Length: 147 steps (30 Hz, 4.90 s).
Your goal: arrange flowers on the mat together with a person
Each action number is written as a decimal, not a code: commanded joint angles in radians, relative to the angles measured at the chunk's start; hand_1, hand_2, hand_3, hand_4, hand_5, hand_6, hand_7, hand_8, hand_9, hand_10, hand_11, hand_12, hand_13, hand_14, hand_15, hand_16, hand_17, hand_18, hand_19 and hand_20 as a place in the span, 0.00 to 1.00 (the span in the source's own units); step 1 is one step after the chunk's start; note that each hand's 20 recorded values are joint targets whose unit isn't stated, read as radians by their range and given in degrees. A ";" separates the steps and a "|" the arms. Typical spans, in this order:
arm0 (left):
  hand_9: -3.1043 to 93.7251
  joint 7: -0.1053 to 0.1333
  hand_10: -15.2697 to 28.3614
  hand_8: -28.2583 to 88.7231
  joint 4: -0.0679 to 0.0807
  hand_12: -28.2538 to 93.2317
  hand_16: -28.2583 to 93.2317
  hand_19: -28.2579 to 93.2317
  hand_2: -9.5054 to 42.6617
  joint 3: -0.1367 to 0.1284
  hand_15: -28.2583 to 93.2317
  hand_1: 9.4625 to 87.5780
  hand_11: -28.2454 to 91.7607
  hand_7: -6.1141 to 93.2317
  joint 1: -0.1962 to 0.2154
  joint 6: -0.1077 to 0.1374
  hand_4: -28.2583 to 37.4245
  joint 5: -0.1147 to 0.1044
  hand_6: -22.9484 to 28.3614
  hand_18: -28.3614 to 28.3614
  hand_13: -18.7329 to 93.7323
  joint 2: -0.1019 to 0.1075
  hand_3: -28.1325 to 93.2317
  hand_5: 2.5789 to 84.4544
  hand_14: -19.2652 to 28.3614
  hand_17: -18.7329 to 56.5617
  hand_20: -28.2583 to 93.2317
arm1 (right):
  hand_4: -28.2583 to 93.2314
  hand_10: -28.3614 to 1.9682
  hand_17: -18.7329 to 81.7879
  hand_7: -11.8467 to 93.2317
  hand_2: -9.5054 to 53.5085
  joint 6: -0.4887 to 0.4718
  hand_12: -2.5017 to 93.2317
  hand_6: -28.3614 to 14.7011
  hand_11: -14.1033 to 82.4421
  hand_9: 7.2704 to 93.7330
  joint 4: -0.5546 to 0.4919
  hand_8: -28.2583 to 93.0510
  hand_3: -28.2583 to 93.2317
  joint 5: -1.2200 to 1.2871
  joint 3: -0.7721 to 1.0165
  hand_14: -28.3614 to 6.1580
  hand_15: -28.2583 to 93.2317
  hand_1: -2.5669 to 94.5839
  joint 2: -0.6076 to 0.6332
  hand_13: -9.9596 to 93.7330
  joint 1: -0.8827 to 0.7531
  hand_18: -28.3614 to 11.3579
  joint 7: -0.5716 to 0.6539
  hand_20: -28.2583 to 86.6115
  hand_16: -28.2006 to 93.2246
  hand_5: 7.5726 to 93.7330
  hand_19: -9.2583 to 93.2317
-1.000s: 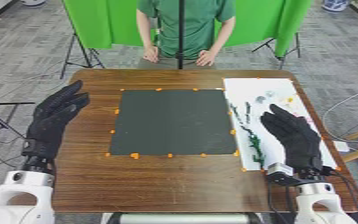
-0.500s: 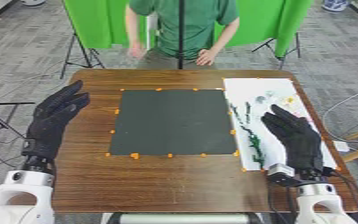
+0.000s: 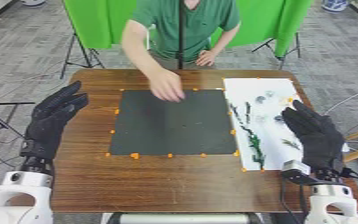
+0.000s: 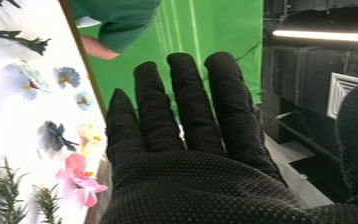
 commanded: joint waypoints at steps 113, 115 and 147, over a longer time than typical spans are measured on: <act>0.45 -0.050 0.64 0.19 -0.011 0.35 0.27 0.24 0.00 -0.055 0.30 0.26 0.35 0.15 0.037 -0.046 0.14 -0.026 0.50 0.73 0.46 0.016 0.78 0.43 0.76 0.31 0.37 | 0.00 0.37 0.40 0.23 0.00 0.176 0.24 0.51 0.28 0.64 0.001 0.18 0.81 -1.353 -0.133 0.39 0.40 0.21 0.620 0.66 -0.090 0.23 0.847 0.54 0.46 0.56 0.35; 0.45 -0.052 0.64 0.19 -0.012 0.35 0.27 0.24 0.00 -0.056 0.30 0.26 0.35 0.15 0.038 -0.046 0.14 -0.023 0.50 0.73 0.46 0.015 0.78 0.43 0.76 0.30 0.37 | 0.00 0.36 0.41 0.22 0.00 0.145 0.24 0.50 0.29 0.65 0.000 0.18 0.81 -1.357 -0.142 0.39 0.41 0.21 0.626 0.67 -0.078 0.22 0.864 0.54 0.46 0.57 0.38; 0.44 -0.077 0.64 0.19 -0.021 0.35 0.27 0.24 0.00 -0.074 0.30 0.25 0.34 0.15 0.051 -0.066 0.14 -0.034 0.50 0.73 0.45 0.015 0.79 0.42 0.76 0.29 0.37 | 0.50 0.69 0.54 0.32 0.00 0.239 0.33 0.71 0.46 1.00 0.018 0.37 0.00 -1.277 -0.224 0.56 0.65 0.93 0.603 0.91 0.003 0.33 0.940 0.61 0.49 0.92 0.48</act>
